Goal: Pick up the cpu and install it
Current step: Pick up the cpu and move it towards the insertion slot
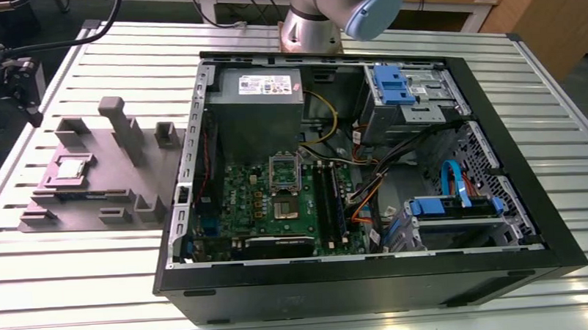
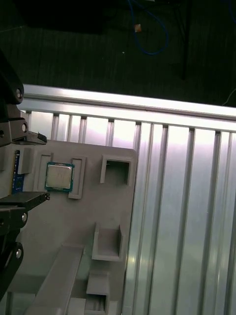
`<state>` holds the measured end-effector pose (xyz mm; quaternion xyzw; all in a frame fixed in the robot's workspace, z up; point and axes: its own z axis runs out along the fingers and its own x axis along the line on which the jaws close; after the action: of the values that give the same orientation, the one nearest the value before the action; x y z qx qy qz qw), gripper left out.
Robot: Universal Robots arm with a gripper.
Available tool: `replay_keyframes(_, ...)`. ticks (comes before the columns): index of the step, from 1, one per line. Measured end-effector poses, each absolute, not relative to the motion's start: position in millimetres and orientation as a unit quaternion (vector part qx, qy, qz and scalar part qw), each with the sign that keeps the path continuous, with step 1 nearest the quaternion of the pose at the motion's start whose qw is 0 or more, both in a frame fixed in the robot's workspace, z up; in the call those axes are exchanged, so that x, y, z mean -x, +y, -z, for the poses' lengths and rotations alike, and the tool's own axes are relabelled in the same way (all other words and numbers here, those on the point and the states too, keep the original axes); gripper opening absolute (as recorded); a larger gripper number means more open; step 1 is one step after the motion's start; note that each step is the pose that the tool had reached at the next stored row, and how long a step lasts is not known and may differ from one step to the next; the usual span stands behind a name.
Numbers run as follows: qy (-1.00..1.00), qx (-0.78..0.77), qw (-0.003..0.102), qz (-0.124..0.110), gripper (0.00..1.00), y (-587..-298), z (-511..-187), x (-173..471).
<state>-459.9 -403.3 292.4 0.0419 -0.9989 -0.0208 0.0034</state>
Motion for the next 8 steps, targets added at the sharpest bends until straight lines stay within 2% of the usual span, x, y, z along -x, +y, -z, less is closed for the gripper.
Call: replay_keyframes(8,-0.999,-0.042,0.004,0.021,0.5,-403.3,-291.8,456.5)
